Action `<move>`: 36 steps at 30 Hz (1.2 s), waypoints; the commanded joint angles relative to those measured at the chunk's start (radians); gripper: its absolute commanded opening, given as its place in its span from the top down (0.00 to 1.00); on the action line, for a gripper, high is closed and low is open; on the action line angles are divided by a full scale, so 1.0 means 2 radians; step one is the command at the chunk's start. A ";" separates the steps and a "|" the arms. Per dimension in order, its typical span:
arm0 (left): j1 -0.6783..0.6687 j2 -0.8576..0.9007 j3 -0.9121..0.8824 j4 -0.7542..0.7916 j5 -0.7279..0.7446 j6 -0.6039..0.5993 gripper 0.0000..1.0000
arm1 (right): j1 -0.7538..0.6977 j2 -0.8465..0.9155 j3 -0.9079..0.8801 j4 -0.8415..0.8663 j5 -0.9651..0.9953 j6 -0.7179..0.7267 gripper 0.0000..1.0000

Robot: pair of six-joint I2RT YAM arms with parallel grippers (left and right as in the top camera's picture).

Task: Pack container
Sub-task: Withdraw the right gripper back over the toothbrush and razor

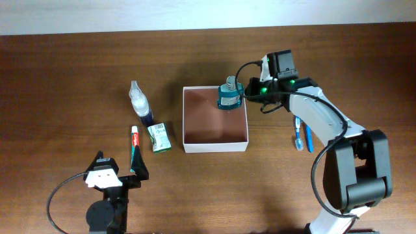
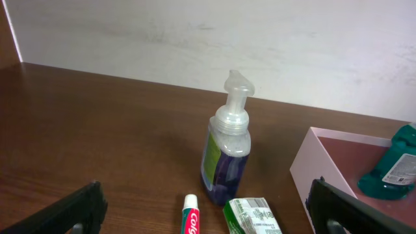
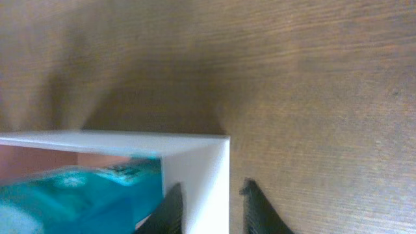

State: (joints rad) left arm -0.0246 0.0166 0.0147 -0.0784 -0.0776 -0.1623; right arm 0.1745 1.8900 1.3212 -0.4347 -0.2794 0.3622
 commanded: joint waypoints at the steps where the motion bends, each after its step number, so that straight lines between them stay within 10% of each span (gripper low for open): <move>1: 0.004 -0.001 -0.003 0.001 0.006 -0.001 0.01 | -0.030 -0.003 0.008 -0.003 -0.007 -0.015 0.64; 19: 0.004 -0.001 -0.003 0.001 0.006 -0.001 0.00 | -0.173 -0.042 0.027 -0.202 0.009 -0.138 0.00; 36: 0.004 -0.001 -0.003 0.001 0.005 -0.001 0.00 | -0.173 -0.041 0.027 -0.220 0.077 -0.139 0.01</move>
State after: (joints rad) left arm -0.0246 0.0166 0.0147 -0.0784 -0.0776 -0.1623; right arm -0.1696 1.8294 1.3594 -0.8726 -0.1459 0.0967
